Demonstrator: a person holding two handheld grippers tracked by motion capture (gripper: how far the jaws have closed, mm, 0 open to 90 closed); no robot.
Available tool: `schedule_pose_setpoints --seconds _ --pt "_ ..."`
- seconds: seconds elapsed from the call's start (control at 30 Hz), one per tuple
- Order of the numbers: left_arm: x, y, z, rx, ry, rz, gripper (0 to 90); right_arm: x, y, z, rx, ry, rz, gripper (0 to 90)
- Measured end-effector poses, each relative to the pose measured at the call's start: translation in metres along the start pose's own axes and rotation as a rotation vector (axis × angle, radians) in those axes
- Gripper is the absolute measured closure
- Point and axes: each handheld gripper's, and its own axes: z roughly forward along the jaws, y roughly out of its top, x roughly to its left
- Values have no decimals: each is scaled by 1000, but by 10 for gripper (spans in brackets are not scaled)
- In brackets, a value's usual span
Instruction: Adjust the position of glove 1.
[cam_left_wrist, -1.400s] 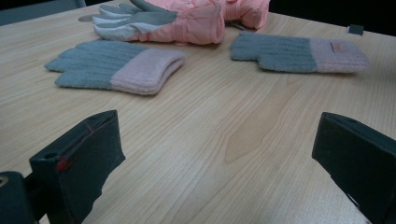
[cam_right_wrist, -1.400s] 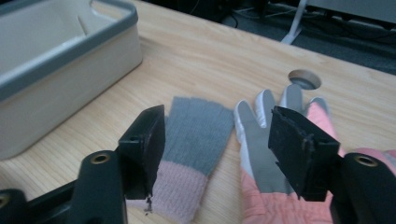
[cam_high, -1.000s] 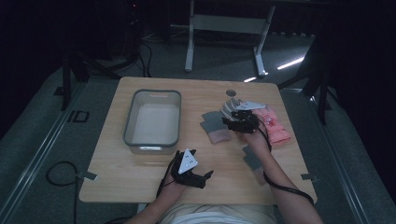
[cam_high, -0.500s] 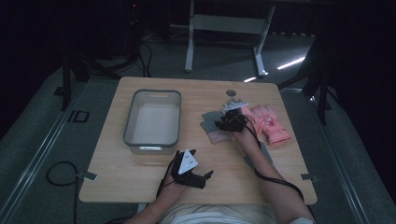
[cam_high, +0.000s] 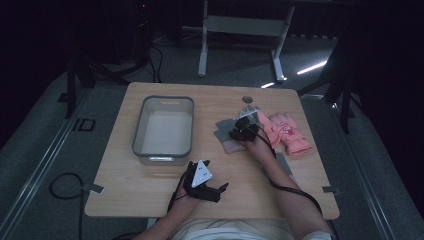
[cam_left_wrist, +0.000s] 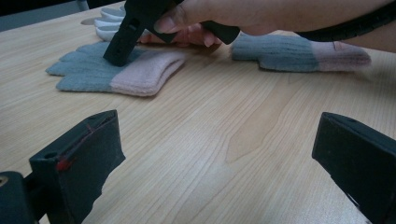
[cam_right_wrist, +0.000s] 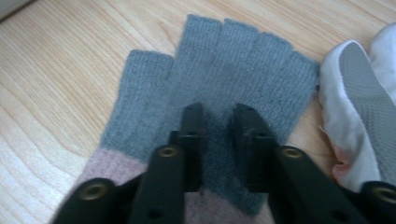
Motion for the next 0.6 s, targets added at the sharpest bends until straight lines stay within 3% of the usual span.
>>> schedule_pose_setpoints --seconds 0.1,0.17,0.27,0.33,0.47,0.5,0.6 --pt "0 0 0 2 0 0 11 3 2 -1 13 -9 23 832" --pt "0 0 0 2 -1 -1 12 4 4 -6 31 11 42 845" --pt "1 0 0 1 -3 -7 12 8 4 -20 4 34 83 850" --pt "1 0 0 0 -2 -3 11 12 2 -35 -32 39 115 850" --pt "0 0 1 2 -1 -1 12 24 -2 -64 -104 43 135 850" --pt "0 0 1 2 -1 -1 12 24 -2 -64 -104 43 135 850" --pt "1 0 0 4 -1 -6 12 37 -14 -96 -182 26 192 850"
